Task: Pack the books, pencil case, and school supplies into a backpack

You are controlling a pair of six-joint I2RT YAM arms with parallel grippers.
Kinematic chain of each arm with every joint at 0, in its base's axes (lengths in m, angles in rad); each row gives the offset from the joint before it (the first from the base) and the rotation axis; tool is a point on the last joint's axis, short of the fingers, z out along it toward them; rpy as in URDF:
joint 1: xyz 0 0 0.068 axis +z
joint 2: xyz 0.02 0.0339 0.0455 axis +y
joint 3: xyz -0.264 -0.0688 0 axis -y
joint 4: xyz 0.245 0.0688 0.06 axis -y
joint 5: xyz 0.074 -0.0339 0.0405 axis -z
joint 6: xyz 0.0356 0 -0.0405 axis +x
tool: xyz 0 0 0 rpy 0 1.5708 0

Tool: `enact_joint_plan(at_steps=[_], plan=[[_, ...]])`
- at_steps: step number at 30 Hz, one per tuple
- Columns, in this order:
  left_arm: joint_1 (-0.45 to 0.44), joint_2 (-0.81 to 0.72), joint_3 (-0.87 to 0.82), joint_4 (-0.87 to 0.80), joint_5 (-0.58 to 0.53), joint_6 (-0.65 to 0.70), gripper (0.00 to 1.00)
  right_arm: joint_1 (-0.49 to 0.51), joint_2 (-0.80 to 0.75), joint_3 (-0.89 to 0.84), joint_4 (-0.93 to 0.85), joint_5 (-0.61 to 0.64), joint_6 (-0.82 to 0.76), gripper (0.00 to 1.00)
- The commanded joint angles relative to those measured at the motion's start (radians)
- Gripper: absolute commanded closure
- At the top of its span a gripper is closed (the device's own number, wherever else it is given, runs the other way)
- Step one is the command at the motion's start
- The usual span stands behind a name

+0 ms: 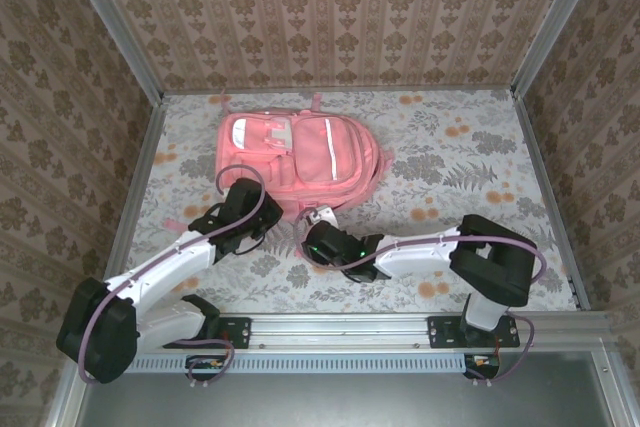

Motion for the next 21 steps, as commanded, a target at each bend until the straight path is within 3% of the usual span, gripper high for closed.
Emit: enact_joint_plan(at_steps=[1, 12, 16, 19, 21], plan=[[-0.006, -0.004, 0.063, 0.04, 0.038, -0.005, 1.0, 0.003, 0.049, 0.056, 0.071, 0.079, -0.011, 0.56], [-0.003, -0.009, 0.085, 0.008, 0.043, 0.004, 1.0, -0.024, 0.182, 0.171, 0.052, 0.148, -0.044, 0.58], [-0.003, -0.009, 0.084, 0.009, 0.041, 0.001, 1.0, -0.035, 0.193, 0.178, 0.069, 0.148, -0.065, 0.74], [-0.003, -0.008, 0.081, 0.01, 0.038, 0.001, 1.0, -0.038, 0.186, 0.184, 0.067, 0.15, -0.078, 0.98], [0.001, -0.011, 0.08, 0.008, 0.035, 0.005, 1.0, -0.038, 0.174, 0.18, 0.052, 0.152, -0.077, 1.0]])
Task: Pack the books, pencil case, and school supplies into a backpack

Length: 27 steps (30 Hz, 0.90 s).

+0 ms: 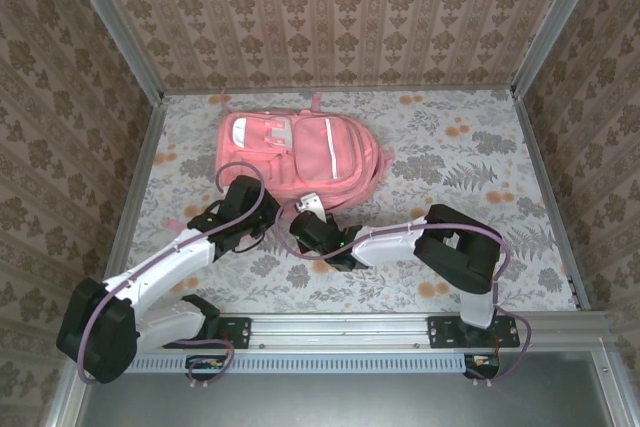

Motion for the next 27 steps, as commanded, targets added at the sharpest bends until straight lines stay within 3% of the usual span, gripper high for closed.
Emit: enact_joint_plan(at_steps=[1, 8, 17, 23, 27], plan=[[0.006, -0.014, 0.05, 0.043, 0.031, 0.005, 1.0, -0.005, -0.018, 0.016, 0.001, 0.032, -0.013, 1.0], [0.078, -0.059, 0.022, 0.003, 0.038, 0.026, 1.0, -0.019, -0.108, -0.065, -0.061, 0.033, 0.01, 1.0], [0.248, -0.193, -0.05, -0.055, 0.086, 0.068, 1.0, -0.045, -0.203, -0.145, -0.166, 0.04, 0.022, 1.0], [0.423, -0.232, -0.057, -0.138, 0.161, 0.163, 1.0, -0.065, -0.258, -0.193, -0.222, 0.038, 0.028, 1.0], [0.586, -0.205, -0.05, -0.177, 0.217, 0.252, 1.0, -0.073, -0.287, -0.214, -0.252, 0.036, 0.023, 1.0]])
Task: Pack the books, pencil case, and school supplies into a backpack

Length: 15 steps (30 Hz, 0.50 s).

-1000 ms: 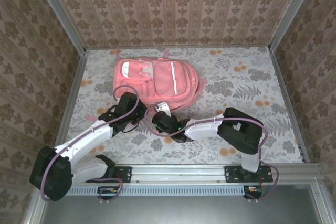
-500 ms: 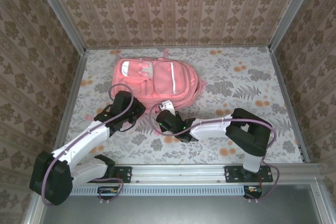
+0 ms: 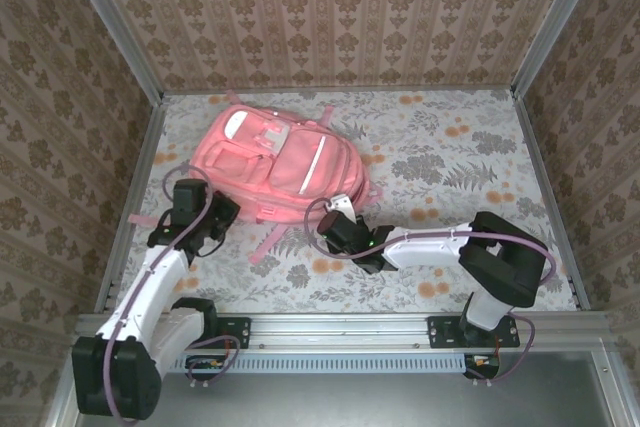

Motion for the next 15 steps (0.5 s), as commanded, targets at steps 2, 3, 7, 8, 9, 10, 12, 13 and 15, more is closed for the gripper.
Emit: enact_joint_plan(at_steps=[2, 3, 7, 8, 9, 10, 12, 13, 15], plan=[[0.161, 0.029, 0.026, -0.026, 0.016, 0.148, 1.0, -0.02, -0.052, -0.024, -0.098, 0.033, 0.007, 1.0], [0.194, 0.053, 0.035, -0.021, 0.024, 0.18, 1.0, -0.022, -0.058, -0.024, -0.105, 0.033, 0.007, 1.0], [0.293, 0.179, 0.082, 0.043, 0.068, 0.239, 1.0, -0.023, -0.084, -0.021, -0.117, 0.007, -0.015, 1.0], [0.307, 0.225, 0.101, 0.068, 0.083, 0.248, 1.0, -0.023, -0.087, -0.015, -0.117, -0.01, -0.023, 1.0], [0.314, 0.275, 0.128, 0.089, 0.101, 0.265, 1.0, -0.021, -0.086, -0.006, -0.118, -0.03, -0.025, 1.0], [0.316, 0.318, 0.159, 0.097, 0.115, 0.28, 1.0, -0.018, -0.085, 0.002, -0.117, -0.045, -0.025, 1.0], [0.319, 0.422, 0.24, 0.084, 0.145, 0.31, 1.0, 0.0, -0.071, 0.029, -0.106, -0.096, -0.032, 1.0], [0.318, 0.454, 0.27, 0.08, 0.164, 0.316, 1.0, 0.01, -0.06, 0.047, -0.109, -0.104, -0.034, 1.0], [0.311, 0.491, 0.307, 0.082, 0.206, 0.312, 1.0, 0.034, -0.031, 0.086, -0.116, -0.118, -0.031, 1.0]])
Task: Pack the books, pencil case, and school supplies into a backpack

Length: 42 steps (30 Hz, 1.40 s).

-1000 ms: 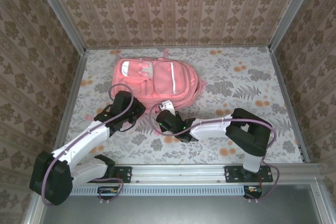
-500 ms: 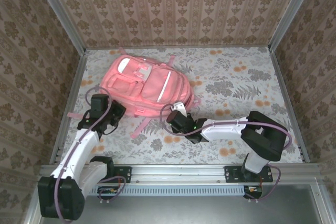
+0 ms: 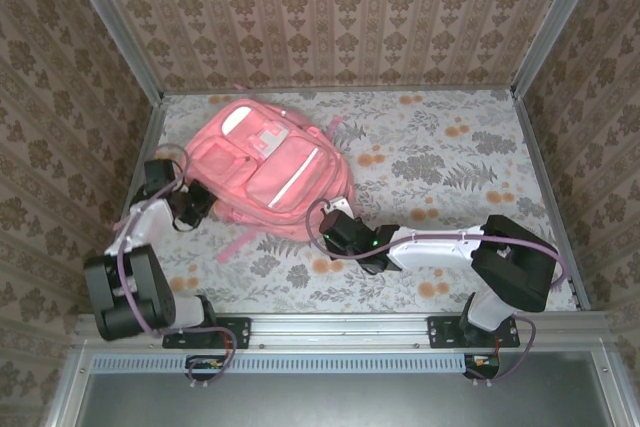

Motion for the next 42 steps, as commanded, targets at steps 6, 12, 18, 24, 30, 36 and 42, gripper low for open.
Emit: enact_joint_plan(at_steps=[6, 12, 18, 24, 30, 36, 42], plan=[[-0.079, -0.094, 0.047, 0.0, -0.035, 0.027, 0.47, 0.059, 0.067, 0.112, -0.02, -0.056, 0.028, 1.0], [-0.274, -0.365, -0.108, -0.103, -0.153, -0.146, 0.42, 0.071, 0.097, 0.135, 0.001, -0.092, 0.019, 1.0], [-0.63, -0.587, -0.288, -0.033, -0.358, -0.498, 0.38, 0.07, 0.105, 0.125, 0.027, -0.112, 0.009, 1.0], [-0.871, -0.522, -0.343, 0.139, -0.518, -0.675, 0.33, 0.067, 0.09, 0.11, 0.038, -0.114, -0.008, 1.0], [-0.952, -0.368, -0.304, 0.222, -0.557, -0.71, 0.31, 0.069, 0.068, 0.089, 0.046, -0.112, -0.012, 1.0], [-0.952, -0.268, -0.243, 0.225, -0.587, -0.671, 0.82, 0.067, 0.062, 0.079, 0.043, -0.113, -0.003, 1.0], [-0.948, -0.364, -0.193, -0.07, -0.68, -0.652, 1.0, 0.032, 0.039, 0.044, 0.012, -0.059, -0.015, 1.0]])
